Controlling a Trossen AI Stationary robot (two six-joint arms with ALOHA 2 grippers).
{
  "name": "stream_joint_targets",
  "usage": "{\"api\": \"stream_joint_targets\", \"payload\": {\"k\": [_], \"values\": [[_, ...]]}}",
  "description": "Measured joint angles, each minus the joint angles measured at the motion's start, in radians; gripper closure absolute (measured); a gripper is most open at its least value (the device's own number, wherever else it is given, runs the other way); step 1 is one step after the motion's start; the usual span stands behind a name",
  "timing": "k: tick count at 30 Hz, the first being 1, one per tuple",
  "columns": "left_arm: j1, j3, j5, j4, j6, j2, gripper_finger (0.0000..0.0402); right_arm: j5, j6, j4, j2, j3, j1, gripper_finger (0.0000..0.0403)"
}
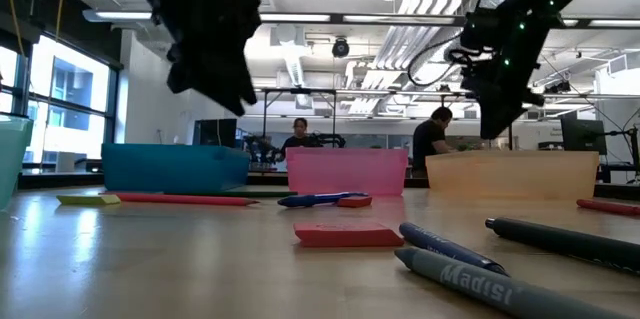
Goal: Sort crayons/erasers/pens/pencils in bins
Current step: Put the yellow eraser into the pink bin
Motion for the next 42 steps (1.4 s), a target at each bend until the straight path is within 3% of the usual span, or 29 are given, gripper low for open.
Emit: {"api": "stream_joint_targets", "payload": {"k": [5,11,18,28,38,42], "values": [[0.000,0.057,0.003,-0.033,0.058,0.002,0.0241,0.000,0.039,-0.049,0.000,0.080,0.044,0.0305],[-0.019,0.118,0.019,-0.303,0.101,-0.007,0.0241,0.000,0.101,-0.097,0.000,0.131,0.114,0.0305],[-0.140,0.112,0.028,-0.446,0.202,-0.007,0.0241,0.001,0.181,-0.125,0.000,0.140,0.214,0.0305],[-0.279,0.041,0.029,-0.392,0.198,-0.007,0.0241,0.056,0.299,-0.150,0.000,0.140,0.388,0.0304],[-0.274,-0.003,0.073,-0.359,0.208,-0.007,0.0241,0.120,0.325,-0.149,0.000,0.140,0.478,0.0304],[-0.233,-0.003,0.084,-0.243,0.162,-0.007,0.0241,0.141,0.298,-0.149,0.000,0.140,0.471,0.0304]]}}
